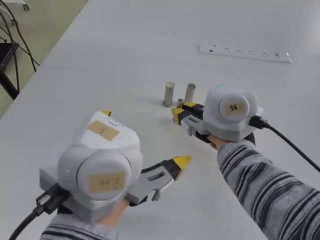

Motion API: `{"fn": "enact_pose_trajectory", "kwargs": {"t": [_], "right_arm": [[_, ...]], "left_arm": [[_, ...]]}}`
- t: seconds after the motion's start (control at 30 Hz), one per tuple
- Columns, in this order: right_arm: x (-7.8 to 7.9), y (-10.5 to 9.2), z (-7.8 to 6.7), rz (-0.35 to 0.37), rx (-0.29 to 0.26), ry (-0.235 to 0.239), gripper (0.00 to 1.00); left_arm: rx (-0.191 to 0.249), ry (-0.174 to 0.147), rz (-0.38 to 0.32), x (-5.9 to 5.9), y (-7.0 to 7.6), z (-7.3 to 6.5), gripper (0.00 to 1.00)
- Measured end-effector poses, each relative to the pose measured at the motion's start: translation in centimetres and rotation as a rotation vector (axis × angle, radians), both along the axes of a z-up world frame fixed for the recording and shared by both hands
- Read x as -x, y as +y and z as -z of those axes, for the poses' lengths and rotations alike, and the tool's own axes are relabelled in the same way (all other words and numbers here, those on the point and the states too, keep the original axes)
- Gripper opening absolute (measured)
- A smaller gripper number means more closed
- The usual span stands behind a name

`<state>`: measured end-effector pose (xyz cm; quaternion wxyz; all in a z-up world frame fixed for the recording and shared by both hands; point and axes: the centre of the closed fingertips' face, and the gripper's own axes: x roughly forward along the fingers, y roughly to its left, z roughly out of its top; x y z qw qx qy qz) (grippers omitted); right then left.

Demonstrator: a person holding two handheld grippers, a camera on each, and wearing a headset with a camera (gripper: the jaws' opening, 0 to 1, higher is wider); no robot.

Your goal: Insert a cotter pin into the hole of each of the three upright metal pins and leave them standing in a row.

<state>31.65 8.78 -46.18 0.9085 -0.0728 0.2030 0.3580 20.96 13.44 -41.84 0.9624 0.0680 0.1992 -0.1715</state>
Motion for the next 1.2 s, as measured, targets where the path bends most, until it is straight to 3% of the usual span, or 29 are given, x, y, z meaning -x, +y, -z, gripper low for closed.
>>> {"fn": "enact_pose_trajectory", "kwargs": {"t": [0.5, 0.97, 1.2], "right_arm": [[2.9, -3.1, 0.9, 0.017, 0.045, 0.018, 0.04], [4.4, -5.5, 1.7, 0.054, 0.069, 0.027, 0.04], [4.5, -5.7, 1.7, 0.049, 0.068, 0.01, 0.04]], "left_arm": [[-0.006, -0.015, 0.026, 0.3, -0.7, -0.3, 0.95], [-0.013, -0.001, 0.051, 0.5, -1.2, 0.1, 0.93], [-0.016, 0.001, 0.051, 0.6, -1.1, 0.0, 0.93]]}}
